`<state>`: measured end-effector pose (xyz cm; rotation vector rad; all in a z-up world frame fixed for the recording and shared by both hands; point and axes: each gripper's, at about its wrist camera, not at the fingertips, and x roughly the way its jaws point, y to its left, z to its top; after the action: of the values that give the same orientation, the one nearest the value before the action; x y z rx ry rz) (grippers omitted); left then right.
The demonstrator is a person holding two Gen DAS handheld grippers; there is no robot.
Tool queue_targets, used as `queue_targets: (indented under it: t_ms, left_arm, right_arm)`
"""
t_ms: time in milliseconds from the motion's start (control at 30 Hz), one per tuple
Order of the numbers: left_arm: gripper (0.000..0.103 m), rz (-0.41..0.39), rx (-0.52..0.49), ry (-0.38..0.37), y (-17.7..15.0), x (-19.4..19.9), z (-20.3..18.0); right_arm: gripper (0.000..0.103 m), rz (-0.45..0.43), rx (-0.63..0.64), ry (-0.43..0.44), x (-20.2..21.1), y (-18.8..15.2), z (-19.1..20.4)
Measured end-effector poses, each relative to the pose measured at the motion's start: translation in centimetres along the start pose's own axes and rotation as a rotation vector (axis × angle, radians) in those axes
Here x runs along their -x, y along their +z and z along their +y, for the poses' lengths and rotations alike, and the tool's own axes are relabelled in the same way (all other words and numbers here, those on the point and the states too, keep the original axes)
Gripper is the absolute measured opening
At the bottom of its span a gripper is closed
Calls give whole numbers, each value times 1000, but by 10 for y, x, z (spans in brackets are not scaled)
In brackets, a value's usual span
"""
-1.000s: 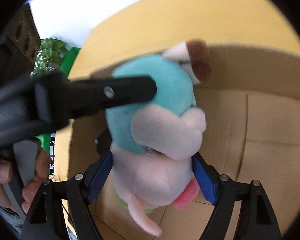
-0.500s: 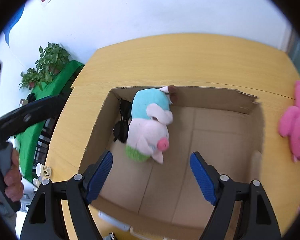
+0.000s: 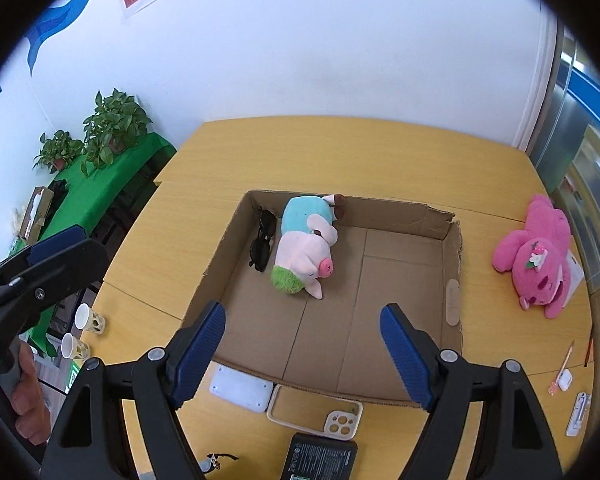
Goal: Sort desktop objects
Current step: 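Lower the plush pig into the box and open the left gripper, then withdraw both grippers from the box toward the black rectangular box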
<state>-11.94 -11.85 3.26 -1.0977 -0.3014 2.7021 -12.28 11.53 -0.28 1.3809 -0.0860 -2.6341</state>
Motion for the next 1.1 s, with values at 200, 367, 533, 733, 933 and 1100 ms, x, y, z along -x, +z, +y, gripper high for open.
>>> queue_targets:
  t_ms: [200,367,533,733,933,1100]
  left_arm:
    - [101,-26,-22,12,-13,26,-9]
    - [101,-3,-36,4,-28,38,-19]
    - [101,12,-43,8,-36,46,-26]
    - [101,19,-69,0,-44,51,-31]
    - [101,30,-61,-2,-50,50,-26]
    - [101,38,-71,3,-53,48,-26]
  right_arm:
    - [80,-24,12,-23,23,-17,14]
    - [80,-40,7,-35,37,-28,18]
    - [80,-43,0,-41,43,-36,21]
    - [80,-45,-9,-42,47,-43,25]
    - [80,-34,-20,-49,46,-49,29]
    - [80,-33,-25,-52,47,-51,30]
